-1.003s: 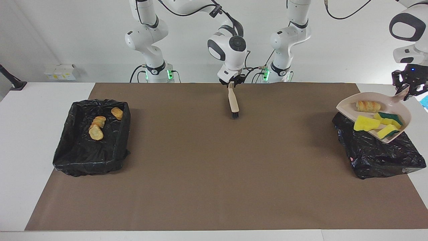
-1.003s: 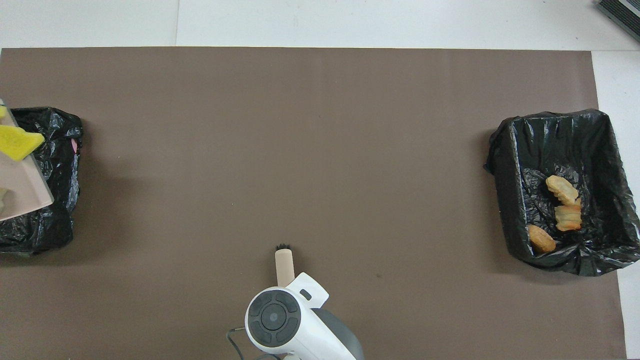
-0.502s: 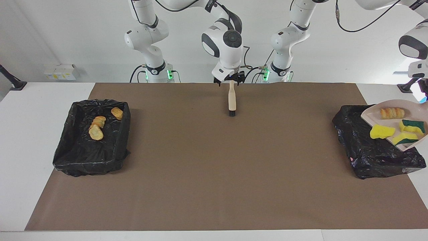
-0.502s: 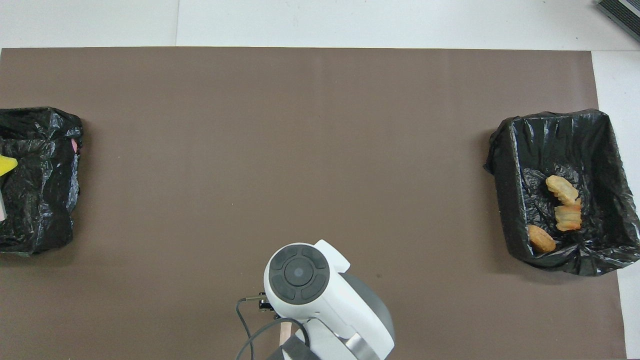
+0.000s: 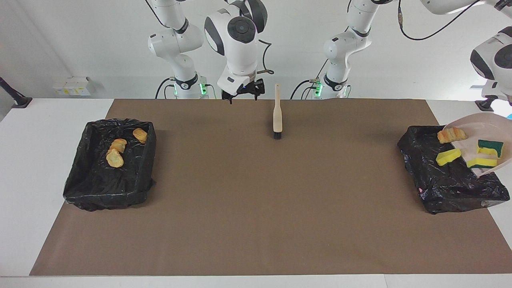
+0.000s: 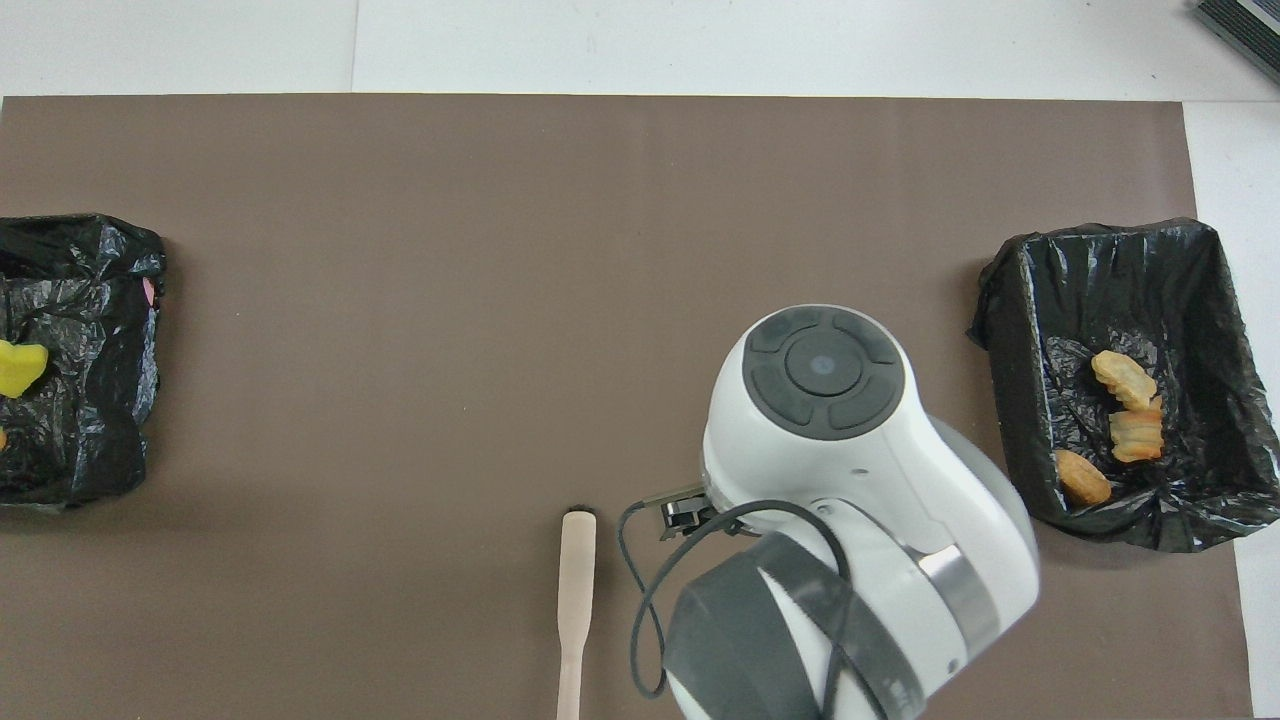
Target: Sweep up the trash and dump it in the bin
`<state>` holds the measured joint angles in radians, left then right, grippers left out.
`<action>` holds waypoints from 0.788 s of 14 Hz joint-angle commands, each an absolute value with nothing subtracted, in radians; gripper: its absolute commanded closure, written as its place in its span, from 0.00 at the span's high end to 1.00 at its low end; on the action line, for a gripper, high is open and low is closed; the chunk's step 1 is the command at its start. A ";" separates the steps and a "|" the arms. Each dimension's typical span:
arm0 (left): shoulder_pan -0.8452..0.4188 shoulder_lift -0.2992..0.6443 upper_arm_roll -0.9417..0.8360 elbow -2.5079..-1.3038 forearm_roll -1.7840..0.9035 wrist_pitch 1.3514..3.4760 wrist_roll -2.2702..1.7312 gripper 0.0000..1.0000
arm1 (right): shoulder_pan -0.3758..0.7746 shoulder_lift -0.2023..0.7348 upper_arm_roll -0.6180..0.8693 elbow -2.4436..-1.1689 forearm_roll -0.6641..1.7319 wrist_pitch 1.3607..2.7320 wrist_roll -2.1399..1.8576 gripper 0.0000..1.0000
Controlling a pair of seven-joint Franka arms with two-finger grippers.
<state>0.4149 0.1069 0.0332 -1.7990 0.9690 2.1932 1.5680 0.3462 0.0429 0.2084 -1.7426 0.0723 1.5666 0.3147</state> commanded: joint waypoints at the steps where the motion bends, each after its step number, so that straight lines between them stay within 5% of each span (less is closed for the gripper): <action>1: 0.390 0.109 0.043 -1.755 1.054 2.145 1.537 0.00 | 0.247 0.021 0.206 -1.717 0.026 1.546 0.114 1.00; 11: 0.299 0.086 0.040 -1.727 1.183 1.971 1.450 0.00 | -0.061 0.031 0.180 -1.649 -0.038 1.658 -0.104 1.00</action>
